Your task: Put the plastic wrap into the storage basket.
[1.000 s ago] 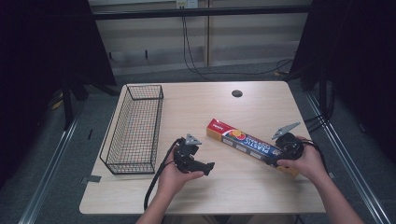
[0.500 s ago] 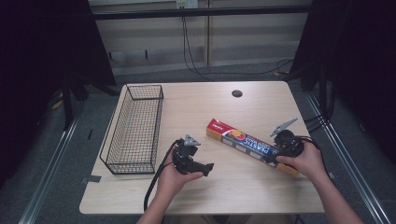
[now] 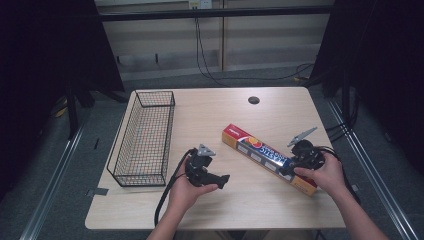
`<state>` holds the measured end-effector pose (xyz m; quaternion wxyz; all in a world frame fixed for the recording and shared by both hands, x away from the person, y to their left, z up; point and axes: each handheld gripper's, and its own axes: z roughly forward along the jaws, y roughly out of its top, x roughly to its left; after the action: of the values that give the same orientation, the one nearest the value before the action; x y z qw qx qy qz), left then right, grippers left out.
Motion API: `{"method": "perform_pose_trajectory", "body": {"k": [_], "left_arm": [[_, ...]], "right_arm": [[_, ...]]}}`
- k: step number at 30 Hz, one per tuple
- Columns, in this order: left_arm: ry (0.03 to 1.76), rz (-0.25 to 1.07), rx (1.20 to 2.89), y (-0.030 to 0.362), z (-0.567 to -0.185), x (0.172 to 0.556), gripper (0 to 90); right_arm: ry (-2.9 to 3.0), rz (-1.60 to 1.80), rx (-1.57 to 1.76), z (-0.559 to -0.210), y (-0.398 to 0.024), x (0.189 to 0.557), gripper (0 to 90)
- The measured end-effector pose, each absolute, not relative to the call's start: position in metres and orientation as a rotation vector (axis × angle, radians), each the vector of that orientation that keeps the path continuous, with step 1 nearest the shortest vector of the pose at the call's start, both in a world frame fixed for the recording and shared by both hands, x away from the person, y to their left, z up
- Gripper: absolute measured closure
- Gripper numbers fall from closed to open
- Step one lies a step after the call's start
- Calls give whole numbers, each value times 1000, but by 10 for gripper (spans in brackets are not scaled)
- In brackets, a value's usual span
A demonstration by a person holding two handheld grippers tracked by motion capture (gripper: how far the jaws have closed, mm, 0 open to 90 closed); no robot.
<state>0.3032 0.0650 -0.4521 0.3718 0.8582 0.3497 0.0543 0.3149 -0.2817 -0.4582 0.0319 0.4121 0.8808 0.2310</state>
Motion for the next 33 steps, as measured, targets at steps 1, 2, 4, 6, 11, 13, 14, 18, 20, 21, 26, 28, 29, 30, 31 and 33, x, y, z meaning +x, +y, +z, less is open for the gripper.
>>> {"method": "perform_pose_trajectory", "body": {"k": [1,2,4,6,11,13,14,18,20,21,26,28,29,30,31,33], "left_arm": [[896,140,2203,65,-452,303,36],[893,140,2200,65,-452,303,36],[894,137,2204,64,-451,303,36],[891,140,2203,63,-451,303,36],[885,128,2204,62,-446,306,37],[877,126,2198,59,-442,310,37],[870,127,2201,58,-439,312,37],[828,125,2206,51,-426,318,37],[783,133,2233,46,-413,323,37],[783,133,2233,46,-413,323,37],[726,147,2269,41,-392,331,36],[714,139,2265,39,-385,334,34],[709,134,2263,39,-381,335,33],[710,124,2266,38,-377,336,31],[695,128,2264,37,-374,338,28],[687,114,2262,35,-368,340,13]], "right_arm": [[2697,757,1284,-458,-284,315,443],[2697,757,1284,-458,-284,315,443],[2679,803,1314,-455,-286,314,444],[2669,834,1295,-453,-288,314,445],[2656,848,1279,-447,-288,310,447],[2646,892,1247,-442,-289,308,447],[2642,897,1227,-441,-289,307,447],[2639,949,1197,-436,-288,305,447],[2623,1005,1170,-431,-288,303,448],[2627,1003,1165,-428,-288,302,448],[2630,1047,1123,-419,-287,298,447],[2631,1062,1100,-415,-285,297,448],[2633,1064,1089,-413,-285,296,448],[2630,1066,1078,-410,-284,295,448],[2628,1061,1075,-409,-284,294,448],[2631,1072,1051,-407,-283,293,448]]}}
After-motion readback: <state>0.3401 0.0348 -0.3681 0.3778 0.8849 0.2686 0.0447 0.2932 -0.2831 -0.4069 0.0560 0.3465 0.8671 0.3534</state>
